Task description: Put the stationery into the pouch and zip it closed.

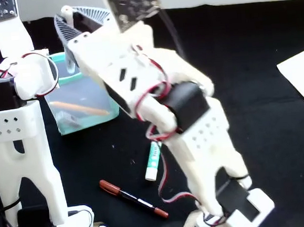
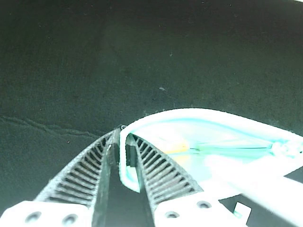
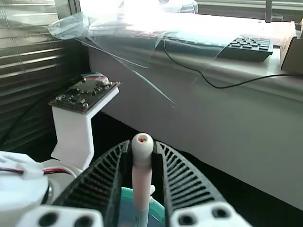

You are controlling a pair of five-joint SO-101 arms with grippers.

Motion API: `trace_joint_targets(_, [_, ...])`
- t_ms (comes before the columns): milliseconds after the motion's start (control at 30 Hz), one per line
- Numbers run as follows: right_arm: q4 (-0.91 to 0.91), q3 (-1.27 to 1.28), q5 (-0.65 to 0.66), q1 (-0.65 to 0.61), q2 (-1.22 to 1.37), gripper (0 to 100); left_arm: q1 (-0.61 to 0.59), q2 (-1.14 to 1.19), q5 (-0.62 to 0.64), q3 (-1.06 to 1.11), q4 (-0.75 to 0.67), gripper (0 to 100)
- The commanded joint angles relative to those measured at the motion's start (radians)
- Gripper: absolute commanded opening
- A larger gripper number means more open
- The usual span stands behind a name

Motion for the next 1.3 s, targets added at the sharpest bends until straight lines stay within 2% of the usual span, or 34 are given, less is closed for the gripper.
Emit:
trace_joint_targets(0, [-0.002, -0.036, 0.006, -0.007, 0.051, 0.5, 0.047, 0.008, 0.005, 0.038, 0.021, 1])
trace_joint_targets(167, [-0.028, -0.036, 0.011, -0.002, 0.116, 2.5, 0.047, 0.012, 0.005, 0.038, 0.021, 1])
trace_joint_targets(333, [-0.024, -0.036, 0.006, 0.004, 0.113, 26.3, 0.047, 0.012, 0.005, 0.036, 0.021, 1])
trace_joint_targets(400, [-0.022, -0.039, 0.005, 0.004, 0.111, 31.8, 0.047, 0.012, 0.005, 0.036, 0.021, 1])
trace_joint_targets(600, [0.012, -0.047, 0.005, 0.005, 0.102, 31.5, 0.044, 0.012, 0.005, 0.036, 0.021, 1])
trace_joint_targets(733, [0.019, -0.039, 0.002, 0.093, 0.035, 31.4, 0.044, 0.012, 0.005, 0.036, 0.021, 1])
trace_joint_targets(833, [0.137, -0.038, -0.087, 0.231, -0.031, 31.4, 0.042, 0.012, 0.005, 0.036, 0.021, 1])
trace_joint_targets(1000, [0.476, -0.038, -0.276, 0.424, -0.071, 31.3, 0.042, 0.012, 0.005, 0.036, 0.021, 1])
trace_joint_targets(1133, [0.754, 0.031, -0.331, 0.444, -0.028, 31.3, 0.044, 0.012, 0.005, 0.036, 0.021, 1])
trace_joint_targets(1267, [0.763, 0.236, -0.347, 0.418, 0.061, 31.3, 0.048, 0.012, 0.005, 0.036, 0.021, 1])
